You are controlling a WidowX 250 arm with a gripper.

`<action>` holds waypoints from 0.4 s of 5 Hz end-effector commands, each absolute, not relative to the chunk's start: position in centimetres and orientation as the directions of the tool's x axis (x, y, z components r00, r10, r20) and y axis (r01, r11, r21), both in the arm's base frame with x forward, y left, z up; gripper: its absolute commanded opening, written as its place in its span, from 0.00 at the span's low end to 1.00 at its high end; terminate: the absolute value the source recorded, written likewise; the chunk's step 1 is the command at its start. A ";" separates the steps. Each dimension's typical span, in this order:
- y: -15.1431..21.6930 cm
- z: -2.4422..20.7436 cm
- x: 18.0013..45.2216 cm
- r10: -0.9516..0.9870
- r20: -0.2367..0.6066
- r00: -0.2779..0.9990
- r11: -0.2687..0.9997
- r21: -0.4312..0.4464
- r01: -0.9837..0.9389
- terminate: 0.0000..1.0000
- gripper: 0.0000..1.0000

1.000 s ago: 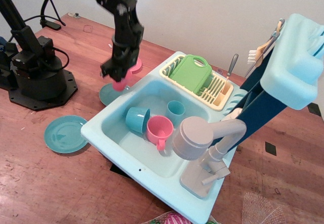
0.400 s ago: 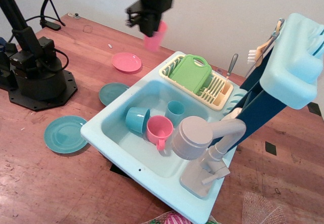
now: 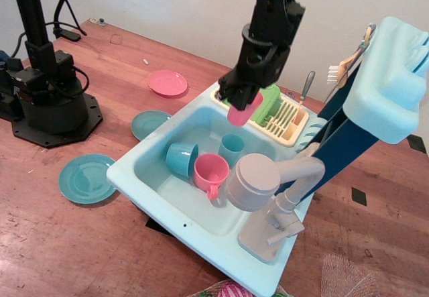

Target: Put cup from anywhere into sink

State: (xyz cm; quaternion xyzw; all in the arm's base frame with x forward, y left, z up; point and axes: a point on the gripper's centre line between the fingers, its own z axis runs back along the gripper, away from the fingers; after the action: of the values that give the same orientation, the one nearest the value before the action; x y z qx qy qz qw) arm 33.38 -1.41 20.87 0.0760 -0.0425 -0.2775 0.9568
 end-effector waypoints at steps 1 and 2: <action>-1.9 21.2 34.1 -0.564 0.081 0.822 0.820 0.167 0.547 0.00 0.00; -1.9 20.7 34.0 -0.560 0.094 0.823 0.826 0.137 0.547 0.00 1.00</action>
State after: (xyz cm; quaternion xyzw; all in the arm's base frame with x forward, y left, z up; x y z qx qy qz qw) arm 33.35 -2.34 19.96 0.0508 -0.0398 -0.2871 0.9557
